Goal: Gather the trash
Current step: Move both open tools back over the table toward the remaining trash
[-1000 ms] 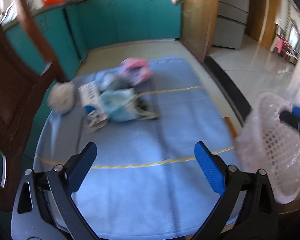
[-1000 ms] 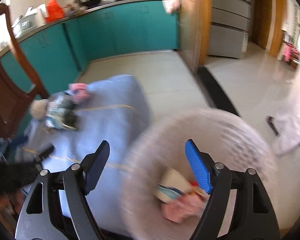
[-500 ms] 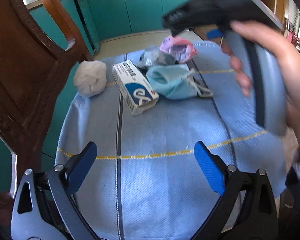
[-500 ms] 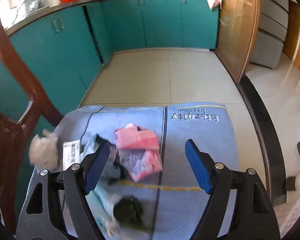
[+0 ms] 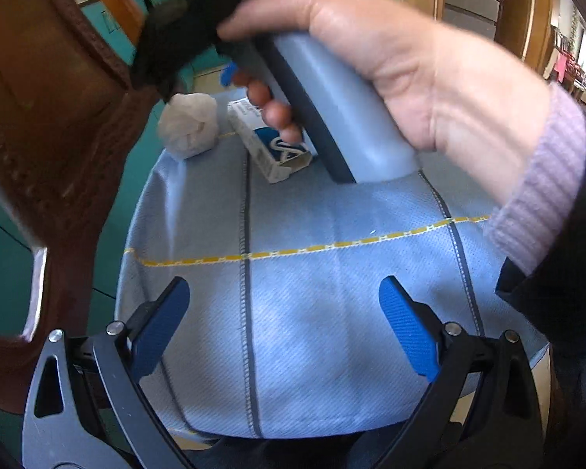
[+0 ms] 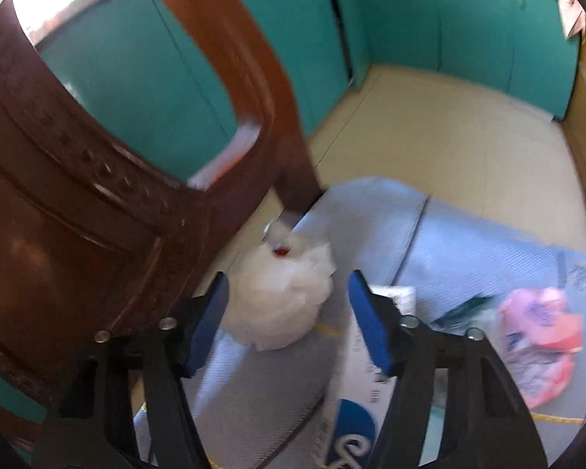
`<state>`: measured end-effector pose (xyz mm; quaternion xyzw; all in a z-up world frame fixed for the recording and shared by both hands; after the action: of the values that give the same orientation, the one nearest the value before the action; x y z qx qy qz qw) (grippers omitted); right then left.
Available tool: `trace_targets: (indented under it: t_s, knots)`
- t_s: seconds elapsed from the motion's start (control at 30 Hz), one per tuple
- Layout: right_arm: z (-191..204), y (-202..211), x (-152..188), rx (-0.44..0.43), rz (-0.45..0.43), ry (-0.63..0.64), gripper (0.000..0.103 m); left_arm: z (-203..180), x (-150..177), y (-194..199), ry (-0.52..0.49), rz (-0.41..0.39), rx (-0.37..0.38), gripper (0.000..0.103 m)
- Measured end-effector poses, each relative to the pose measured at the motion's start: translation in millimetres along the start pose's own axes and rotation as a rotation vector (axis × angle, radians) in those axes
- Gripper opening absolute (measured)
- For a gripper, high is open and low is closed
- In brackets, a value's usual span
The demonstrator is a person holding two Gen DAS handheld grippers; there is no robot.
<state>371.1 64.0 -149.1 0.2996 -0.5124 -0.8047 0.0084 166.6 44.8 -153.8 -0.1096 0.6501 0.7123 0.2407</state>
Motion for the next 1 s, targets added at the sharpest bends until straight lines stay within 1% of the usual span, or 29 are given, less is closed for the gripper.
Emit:
trace_targets:
  t_s: [0.03, 0.07, 0.13, 0.17, 0.23, 0.3, 0.4, 0.5, 0.53, 0.63, 0.67, 0.73, 0.83, 0.87, 0.9, 0.93, 1.0]
  knots:
    - [-2, -5, 3, -0.005, 0.017, -0.006, 0.041, 2, 1, 0, 0.004, 0.0, -0.001, 0.097]
    - [-3, -10, 4, -0.026, 0.034, -0.017, 0.024, 4, 1, 0, 0.006, 0.001, -0.002, 0.097]
    - [-4, -12, 9, -0.081, 0.05, -0.03, 0.008, 5, 0, 0, 0.008, 0.001, -0.003, 0.097]
    - [-4, -8, 12, -0.103, 0.052, -0.034, 0.006, 6, 0, 0, 0.011, 0.002, -0.001, 0.097]
    - [-3, 8, 21, -0.122, 0.034, -0.033, 0.005, 5, 1, 0, 0.012, 0.002, 0.005, 0.097]
    - [-4, 32, 31, -0.129, -0.003, -0.039, 0.005, 4, 1, 4, 0.01, -0.005, 0.012, 0.097]
    - [-19, 88, 55, -0.12, -0.086, -0.069, 0.005, 6, -1, 9, 0.005, -0.017, 0.008, 0.097]
    - [-41, 144, 91, -0.042, -0.159, -0.1, 0.005, 10, -3, 21, 0.011, -0.038, 0.001, 0.097]
    - [-51, 163, 111, 0.001, -0.171, -0.11, 0.005, 12, -8, 25, 0.014, -0.053, -0.006, 0.097]
    - [-72, 188, 154, 0.087, -0.156, -0.133, 0.005, 15, -26, 34, 0.022, -0.094, -0.024, 0.097]
    - [-79, 194, 172, 0.106, -0.127, -0.143, 0.005, 15, -40, 37, 0.03, -0.122, -0.022, 0.097]
    - [-87, 195, 194, 0.122, -0.085, -0.162, 0.005, 14, -72, 34, 0.037, -0.15, 0.001, 0.097]
    - [-89, 197, 215, 0.115, -0.026, -0.161, 0.005, 9, -119, 19, 0.053, -0.156, 0.062, 0.097]
    - [-88, 193, 219, 0.108, -0.018, -0.161, 0.006, 5, -141, 10, 0.059, -0.157, 0.076, 0.097]
    - [-88, 189, 221, 0.104, -0.007, -0.161, 0.006, -1, -158, 2, 0.052, -0.151, 0.06, 0.097]
    - [-87, 184, 222, 0.114, 0.002, -0.159, 0.009, -12, -180, -14, 0.014, -0.128, 0.03, 0.097]
    - [-89, 176, 224, 0.163, 0.012, -0.155, 0.018, -32, -205, -36, -0.054, -0.077, 0.031, 0.097]
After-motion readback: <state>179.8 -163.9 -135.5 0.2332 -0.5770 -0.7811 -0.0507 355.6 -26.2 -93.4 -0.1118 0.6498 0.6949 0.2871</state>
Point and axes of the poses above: each gripper's, at about its wrist camera, not at the fingertips, and y roughly against the way its jaws point, z to its left, x to its underside, the point moved 4 cm from there along -y, roughly the way its jaws point, and after that the axes turned 5 degrees about z, right-handed, at the moved point
